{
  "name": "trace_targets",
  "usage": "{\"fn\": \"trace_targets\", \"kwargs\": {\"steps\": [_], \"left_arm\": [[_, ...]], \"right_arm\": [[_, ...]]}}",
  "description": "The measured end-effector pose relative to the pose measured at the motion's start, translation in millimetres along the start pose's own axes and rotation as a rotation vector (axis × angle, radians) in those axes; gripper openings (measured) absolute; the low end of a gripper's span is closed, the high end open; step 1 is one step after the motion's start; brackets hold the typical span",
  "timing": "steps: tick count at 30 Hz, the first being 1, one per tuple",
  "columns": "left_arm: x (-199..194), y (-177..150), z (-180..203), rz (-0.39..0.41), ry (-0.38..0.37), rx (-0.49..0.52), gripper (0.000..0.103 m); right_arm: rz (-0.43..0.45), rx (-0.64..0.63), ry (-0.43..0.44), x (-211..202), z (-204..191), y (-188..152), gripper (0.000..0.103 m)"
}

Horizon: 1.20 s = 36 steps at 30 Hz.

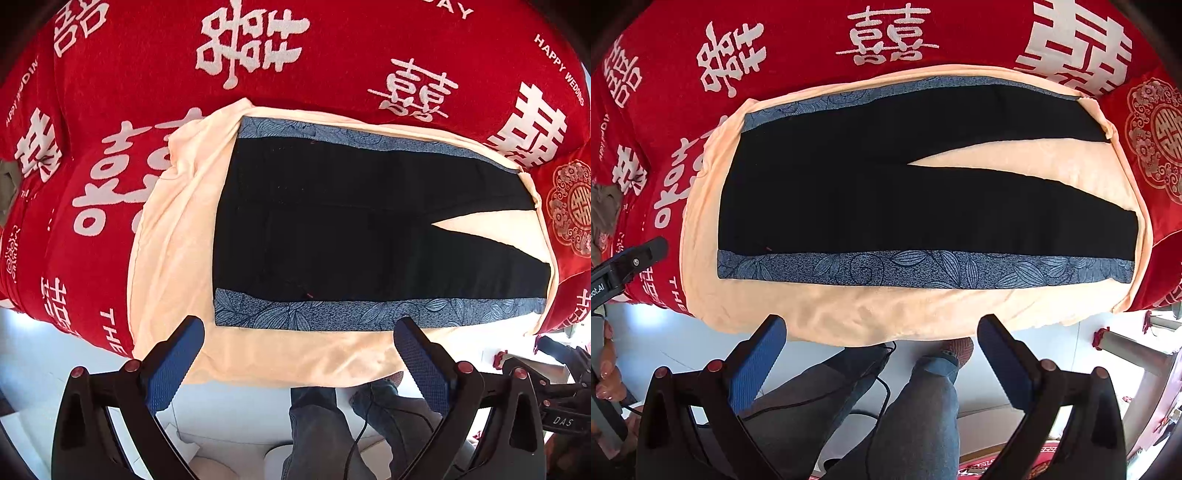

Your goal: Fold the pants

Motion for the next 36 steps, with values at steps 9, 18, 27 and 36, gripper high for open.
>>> {"fn": "trace_targets", "kwargs": {"steps": [9,18,27,36], "left_arm": [[21,-12,-11,-0.059,0.025,-0.008,0.103],[30,-18,-14,-0.068,0.021,0.008,0.103],[69,-28,-12,-0.106,-0.039,-0.016,0.103],[137,-31,-5,-0.128,-0.193,-0.065,0.089]], "right_arm": [[-0.035,0.024,-0.004,17,1,-8,0.103],[-0.052,0.033,-0.004,29,-1,-9,0.103],[-0.077,0.041,0.084,61,-7,-4,0.103],[-0.111,0.109,0.495,133,-25,9,0.058]]}}
Point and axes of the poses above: each gripper's, at about its wrist camera, not at the fingertips, and x roughly the way its jaws point, z to its right, y to its top, the point moved 9 cm from there along x, roughly the way its jaws point, and after that the axes turned 11 degrees about -z, right-handed, at the moved point
